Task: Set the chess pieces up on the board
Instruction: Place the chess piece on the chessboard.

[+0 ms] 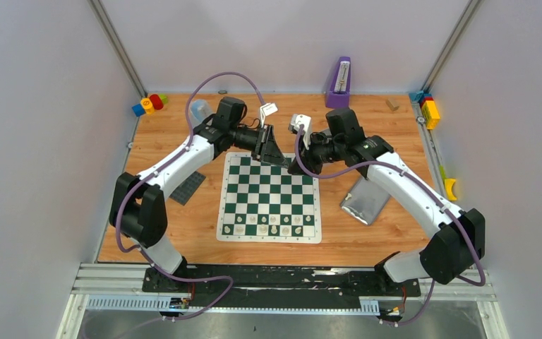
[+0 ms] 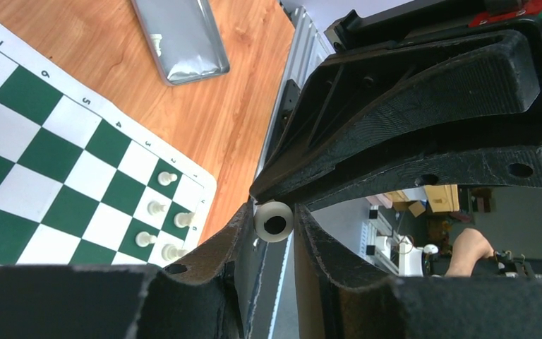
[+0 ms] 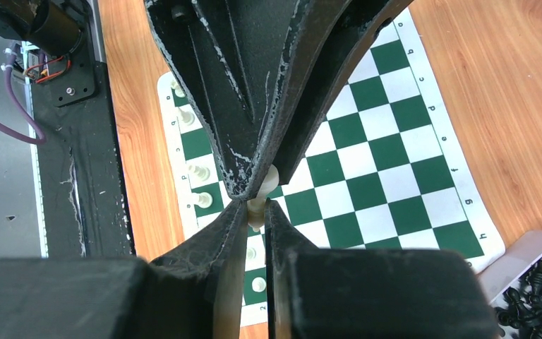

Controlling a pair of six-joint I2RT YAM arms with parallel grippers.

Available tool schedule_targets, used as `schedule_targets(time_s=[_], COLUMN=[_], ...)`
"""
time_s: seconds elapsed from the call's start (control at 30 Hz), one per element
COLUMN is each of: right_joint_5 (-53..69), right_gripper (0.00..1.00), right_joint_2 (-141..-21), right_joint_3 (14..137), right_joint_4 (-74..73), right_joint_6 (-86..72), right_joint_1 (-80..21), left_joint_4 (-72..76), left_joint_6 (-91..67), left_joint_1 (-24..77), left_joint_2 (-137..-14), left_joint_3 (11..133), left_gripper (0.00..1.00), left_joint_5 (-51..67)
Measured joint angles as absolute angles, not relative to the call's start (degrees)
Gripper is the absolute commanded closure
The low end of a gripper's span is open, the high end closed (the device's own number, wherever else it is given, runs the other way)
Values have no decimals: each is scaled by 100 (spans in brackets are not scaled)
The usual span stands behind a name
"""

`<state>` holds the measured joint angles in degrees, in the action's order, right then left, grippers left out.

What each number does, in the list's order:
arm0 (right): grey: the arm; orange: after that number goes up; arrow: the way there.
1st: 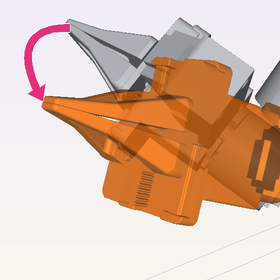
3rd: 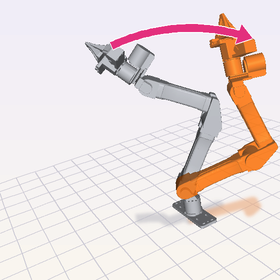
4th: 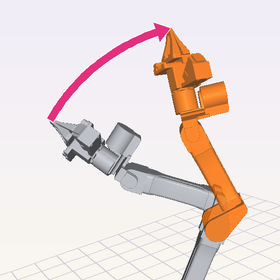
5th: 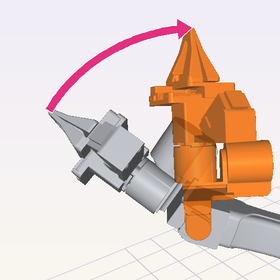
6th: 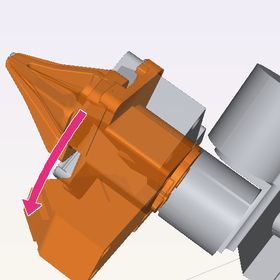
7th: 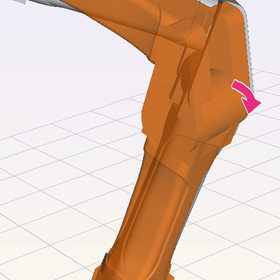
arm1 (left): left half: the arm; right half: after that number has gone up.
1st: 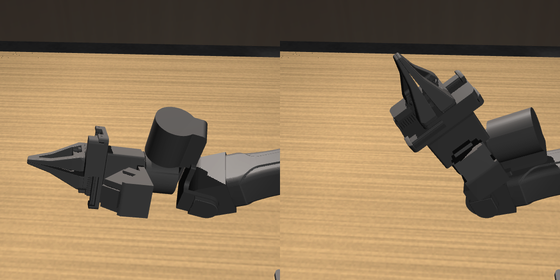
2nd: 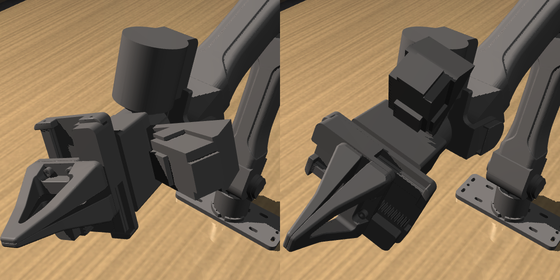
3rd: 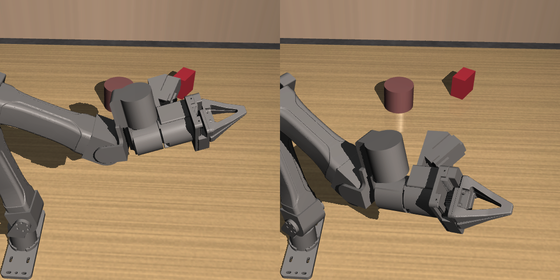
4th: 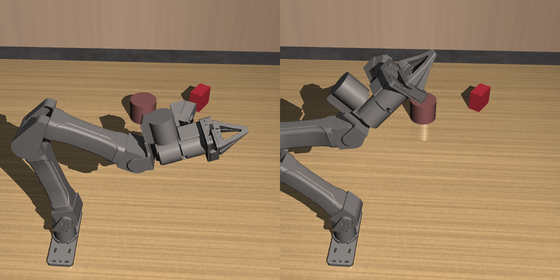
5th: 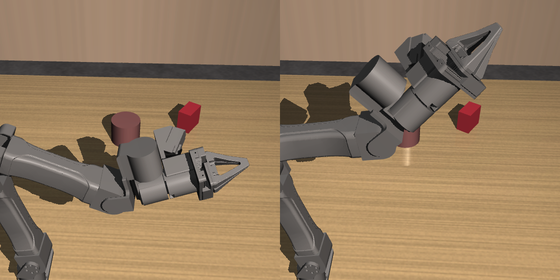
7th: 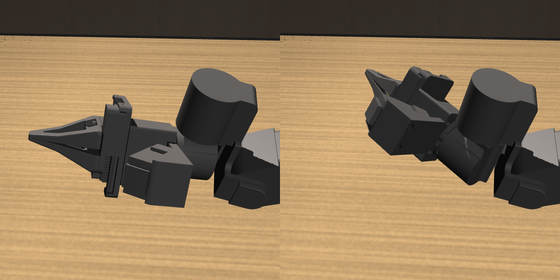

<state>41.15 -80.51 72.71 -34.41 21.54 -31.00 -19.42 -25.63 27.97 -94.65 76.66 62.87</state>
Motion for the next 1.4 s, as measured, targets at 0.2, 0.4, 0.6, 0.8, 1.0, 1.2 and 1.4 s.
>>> schedule_targets(time_s=[0.2,0.4,0.6,0.8,1.0,1.2,1.4], right_joint_5=[4093,4283,5304,6333,7019,7336,7518], right_gripper=[82,51,47,44,43,43,46], right_joint_2=[-8051,-7977,-7778,-7780,-7955,-8068,-8191], right_joint_3=[7271,7271,7244,6932,6541,6388,6388], right_joint_4=[-3448,-3430,-2941,-2187,-1385,-937,-620], right_joint_6=[2150,1951,1168,165,-705,-1205,-1492], right_joint_1=[-3100,-2923,-2126,-1890,-1817,-1806,-1809], left_joint_4=[-1942,-1522,722,2644,4112,4908,5273], left_joint_6=[-2547,-2740,-4263,-5478,-6195,-6576,-6676], left_joint_1=[2799,2740,2504,2436,2434,2434,2434], left_joint_2=[-9476,-9445,-9102,-8884,-8661,-8659,-8656], left_joint_3=[7666,7474,6193,5636,5290,5129,5100], left_gripper=[86,99,100,100,100,100,97], left_joint_5=[6289,6340,6567,6595,6541,6438,6379])
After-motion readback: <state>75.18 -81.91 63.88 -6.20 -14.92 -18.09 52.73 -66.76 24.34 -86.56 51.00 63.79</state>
